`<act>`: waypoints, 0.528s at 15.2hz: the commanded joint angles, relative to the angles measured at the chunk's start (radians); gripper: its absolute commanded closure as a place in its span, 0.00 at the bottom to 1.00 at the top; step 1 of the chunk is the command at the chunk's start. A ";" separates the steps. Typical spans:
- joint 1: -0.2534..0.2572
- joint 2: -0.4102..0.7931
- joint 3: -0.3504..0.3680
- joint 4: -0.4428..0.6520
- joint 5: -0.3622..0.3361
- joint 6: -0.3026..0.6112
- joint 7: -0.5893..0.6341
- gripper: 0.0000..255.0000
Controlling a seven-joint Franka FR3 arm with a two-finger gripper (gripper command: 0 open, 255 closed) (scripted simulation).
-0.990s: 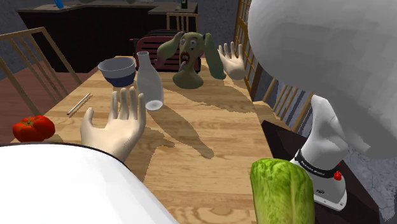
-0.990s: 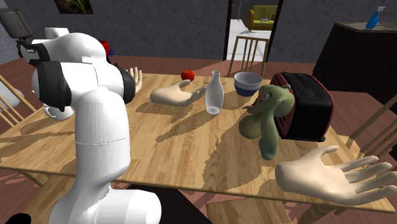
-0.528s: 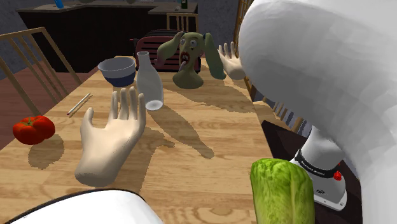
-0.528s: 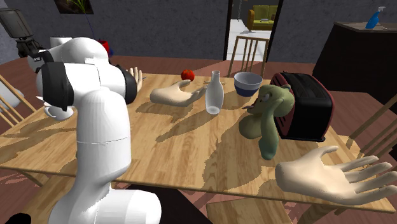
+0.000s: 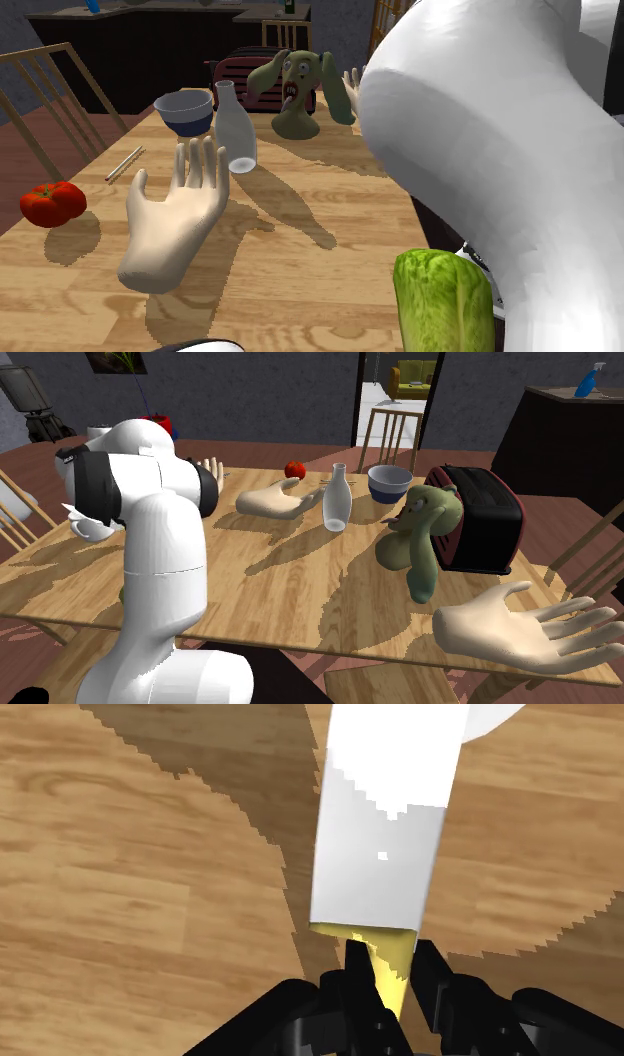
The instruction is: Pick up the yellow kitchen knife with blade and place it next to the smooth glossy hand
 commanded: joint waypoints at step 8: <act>0.004 0.031 -0.017 -0.045 -0.022 0.070 0.006 1.00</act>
